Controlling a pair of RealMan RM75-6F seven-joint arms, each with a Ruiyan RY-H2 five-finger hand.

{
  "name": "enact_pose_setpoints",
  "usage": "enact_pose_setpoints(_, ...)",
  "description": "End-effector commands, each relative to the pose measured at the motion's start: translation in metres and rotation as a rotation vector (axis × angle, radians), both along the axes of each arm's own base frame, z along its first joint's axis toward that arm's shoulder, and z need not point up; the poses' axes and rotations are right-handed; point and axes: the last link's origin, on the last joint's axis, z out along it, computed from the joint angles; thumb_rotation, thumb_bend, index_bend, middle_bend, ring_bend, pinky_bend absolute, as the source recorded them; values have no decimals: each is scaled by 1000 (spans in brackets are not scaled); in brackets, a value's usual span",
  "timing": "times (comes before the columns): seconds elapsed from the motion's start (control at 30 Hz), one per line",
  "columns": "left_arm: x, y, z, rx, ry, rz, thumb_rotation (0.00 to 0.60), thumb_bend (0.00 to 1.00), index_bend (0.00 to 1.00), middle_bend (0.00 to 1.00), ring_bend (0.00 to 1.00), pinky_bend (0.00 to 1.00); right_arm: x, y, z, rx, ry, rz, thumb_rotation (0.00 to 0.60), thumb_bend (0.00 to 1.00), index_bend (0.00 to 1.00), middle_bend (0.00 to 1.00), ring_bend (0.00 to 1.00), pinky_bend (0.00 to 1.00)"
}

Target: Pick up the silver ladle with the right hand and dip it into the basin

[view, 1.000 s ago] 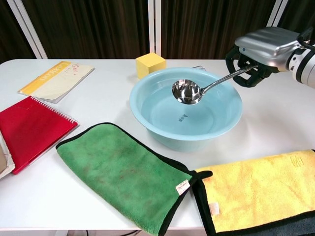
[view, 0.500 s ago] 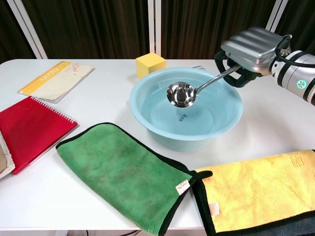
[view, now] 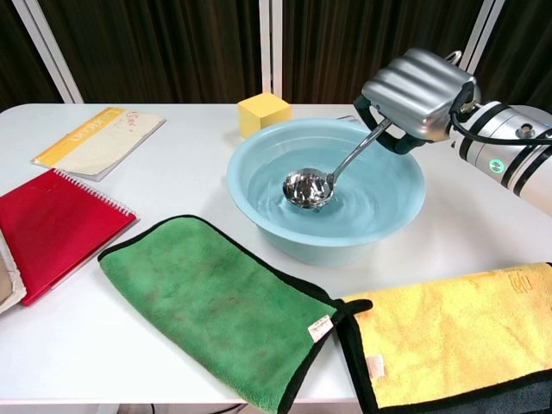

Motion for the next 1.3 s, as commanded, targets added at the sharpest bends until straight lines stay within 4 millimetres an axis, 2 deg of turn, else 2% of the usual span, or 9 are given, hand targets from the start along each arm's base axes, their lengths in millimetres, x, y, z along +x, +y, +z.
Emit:
enact_pose_setpoints(0.03,0,0,1,2,-1,0,600,30,187,122,119,236,0,1,-4,7,1,4,600,751,728,838,784,796)
enact_pose_setpoints(0.3,-2,-2,4,9,-4,3,600,30,187,122,119,236,-1,4,-3,67,-109,-112,600,750,741,842,784,796)
enact_pose_setpoints(0.63,-2,-1,-1,-6,1,5,600,30,187,122,119,236,-4,1,12,136,-219,-337,600,750,750,849,792,796)
enact_pose_setpoints(1.3,3,1,-4,-13,11,3,600,30,187,122,119,236,20,-4,53,70,-220,-312,600,752,755,849,792,796)
